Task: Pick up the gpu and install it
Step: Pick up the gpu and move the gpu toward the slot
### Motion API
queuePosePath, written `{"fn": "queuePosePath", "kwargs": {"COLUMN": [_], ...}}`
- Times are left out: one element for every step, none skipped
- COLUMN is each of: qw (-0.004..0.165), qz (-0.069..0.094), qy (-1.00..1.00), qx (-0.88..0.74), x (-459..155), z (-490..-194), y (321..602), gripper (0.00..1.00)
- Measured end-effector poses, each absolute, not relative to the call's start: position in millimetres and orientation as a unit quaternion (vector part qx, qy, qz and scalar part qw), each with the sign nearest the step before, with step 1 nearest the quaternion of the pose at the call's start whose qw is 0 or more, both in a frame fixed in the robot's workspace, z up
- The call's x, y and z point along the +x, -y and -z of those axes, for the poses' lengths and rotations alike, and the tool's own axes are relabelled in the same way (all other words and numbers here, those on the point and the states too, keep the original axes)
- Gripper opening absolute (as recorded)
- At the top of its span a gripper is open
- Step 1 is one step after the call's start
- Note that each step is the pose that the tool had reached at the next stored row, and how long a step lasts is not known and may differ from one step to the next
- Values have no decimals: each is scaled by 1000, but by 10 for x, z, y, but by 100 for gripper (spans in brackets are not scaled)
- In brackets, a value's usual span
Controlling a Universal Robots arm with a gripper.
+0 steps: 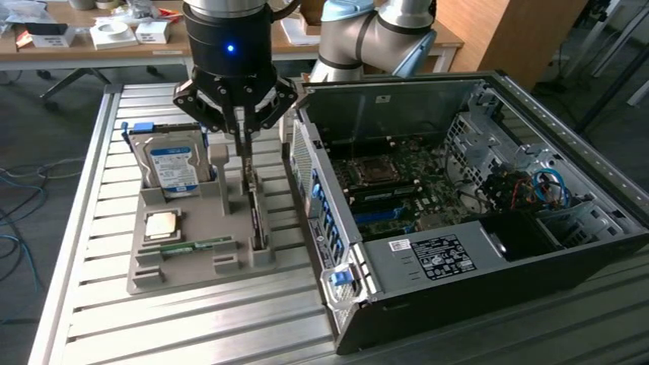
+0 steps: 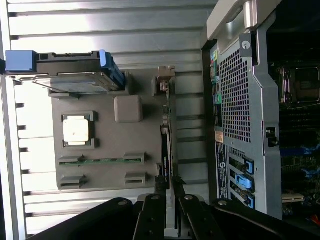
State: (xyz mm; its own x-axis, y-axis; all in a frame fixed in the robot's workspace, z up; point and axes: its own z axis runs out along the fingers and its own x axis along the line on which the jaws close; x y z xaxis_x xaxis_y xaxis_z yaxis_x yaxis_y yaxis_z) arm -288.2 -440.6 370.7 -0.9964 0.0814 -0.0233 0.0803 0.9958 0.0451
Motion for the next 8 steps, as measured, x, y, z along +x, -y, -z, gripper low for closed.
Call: {"fn": "queuePosePath", "kwargs": {"qw": [13,13,13,13,13,13,13,13], "qz": [-22,-22,-22,-22,-22,-22,-22,-22], "qy": [-999,-999,-999,-999,-999,-999,-999,-999], "qx": [40,40,40,40,40,40,40,40], "x": [-2882,-2882,-2882,-2882,-2882,-2882,-2882,-2882], "z": [-3706,-3706,-3707,-3707,-3707,-3707,-3707,-3707], "y": [4406,4406,4406,4406,4406,4406,4406,4406], "gripper": [17,23,29,29,35,35,35,42]}}
